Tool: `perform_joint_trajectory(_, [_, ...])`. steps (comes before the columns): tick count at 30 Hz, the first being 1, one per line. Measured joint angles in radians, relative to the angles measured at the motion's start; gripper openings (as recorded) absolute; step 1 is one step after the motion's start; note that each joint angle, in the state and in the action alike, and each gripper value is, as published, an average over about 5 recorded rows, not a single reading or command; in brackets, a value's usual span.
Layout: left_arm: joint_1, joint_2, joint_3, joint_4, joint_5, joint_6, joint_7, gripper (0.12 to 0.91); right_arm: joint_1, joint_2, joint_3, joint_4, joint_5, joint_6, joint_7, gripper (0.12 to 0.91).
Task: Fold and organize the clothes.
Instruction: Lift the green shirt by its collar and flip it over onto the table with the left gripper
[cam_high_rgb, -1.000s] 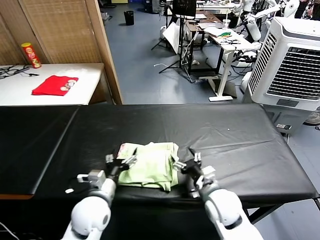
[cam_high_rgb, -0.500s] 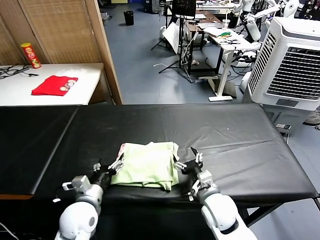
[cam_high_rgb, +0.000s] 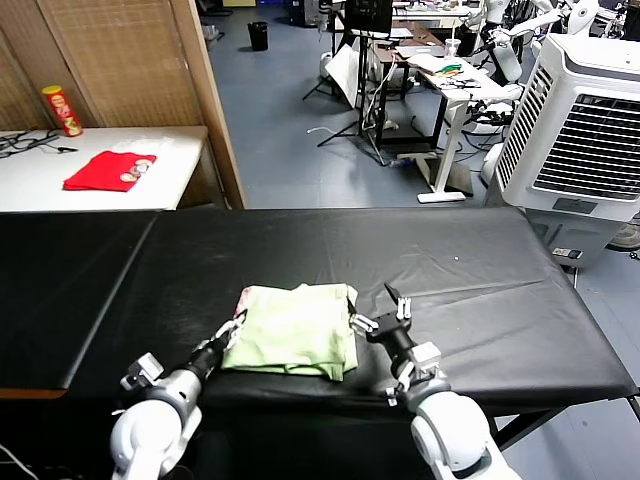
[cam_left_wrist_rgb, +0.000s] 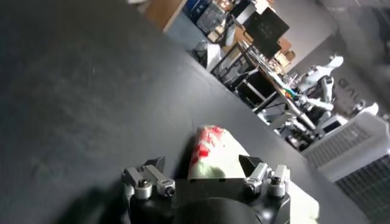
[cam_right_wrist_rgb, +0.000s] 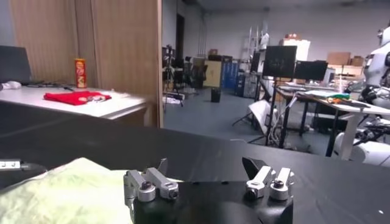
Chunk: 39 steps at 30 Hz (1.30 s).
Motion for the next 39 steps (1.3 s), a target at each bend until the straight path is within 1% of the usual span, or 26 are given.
perform_joint_trajectory(2, [-0.004,-0.001,0.000,0.007,-0.013,0.002,0.001,0.595,-0.002,0.004,0.002,0.001,-0.001,0.002,0.000,0.798])
perform_joint_trajectory(3, [-0.007,-0.001,0.001,0.010,-0.016,0.002,0.001,0.528,-0.003,0.005,0.003,0.002,-0.001,0.003,0.000,0.798])
perform_joint_trajectory(5, [-0.011,-0.003,0.002,0.015,-0.013,0.002,0.002,0.428,-0.006,0.008,0.006,0.003,-0.003,0.005,0.000,0.798])
perform_joint_trajectory(6, [-0.012,-0.004,0.004,0.016,-0.007,0.001,0.002,0.361,-0.007,0.009,0.007,0.003,-0.004,0.006,0.000,0.798])
perform_joint_trajectory(9, [-0.014,-0.005,0.009,0.015,0.034,-0.006,0.002,0.208,-0.013,0.014,0.012,0.004,-0.010,0.010,0.001,0.798])
perform_joint_trajectory(10, [-0.015,-0.005,0.012,0.012,0.056,-0.009,0.002,0.173,-0.016,0.016,0.014,0.005,-0.015,0.011,0.002,0.798])
perform_joint_trajectory(12, [-0.014,-0.004,0.015,0.004,0.107,-0.018,0.003,0.141,-0.022,0.021,0.020,0.007,-0.033,0.010,0.006,0.798])
perform_joint_trajectory(15, [-0.015,0.007,0.011,-0.014,0.222,-0.031,0.009,0.142,-0.033,0.027,0.029,0.008,-0.065,0.007,0.016,0.798])
perform_joint_trajectory(18, [-0.014,0.038,-0.005,-0.036,0.369,-0.038,0.025,0.139,-0.044,0.030,0.039,0.006,-0.089,0.007,0.023,0.798])
perform_joint_trajectory(21, [-0.007,0.097,-0.033,-0.053,0.503,-0.044,0.040,0.139,-0.050,0.034,0.047,0.002,-0.098,0.009,0.027,0.798])
perform_joint_trajectory(24, [0.005,0.178,-0.076,-0.057,0.595,-0.052,0.049,0.139,-0.050,0.038,0.048,-0.001,-0.098,0.011,0.029,0.798])
perform_joint_trajectory(30, [0.033,0.376,-0.192,-0.053,0.709,-0.073,0.054,0.139,-0.047,0.044,0.040,-0.004,-0.098,0.011,0.029,0.798])
perform_joint_trajectory(33, [0.043,0.452,-0.235,-0.072,0.750,-0.070,0.050,0.139,-0.049,0.046,0.038,-0.005,-0.100,0.011,0.028,0.798])
perform_joint_trajectory(36, [0.041,0.482,-0.241,-0.106,0.780,-0.056,0.044,0.139,-0.056,0.047,0.038,-0.006,-0.104,0.011,0.027,0.798])
perform_joint_trajectory(39, [0.032,0.475,-0.208,-0.145,0.782,-0.036,0.028,0.139,-0.065,0.044,0.043,0.000,-0.106,0.011,0.026,0.798])
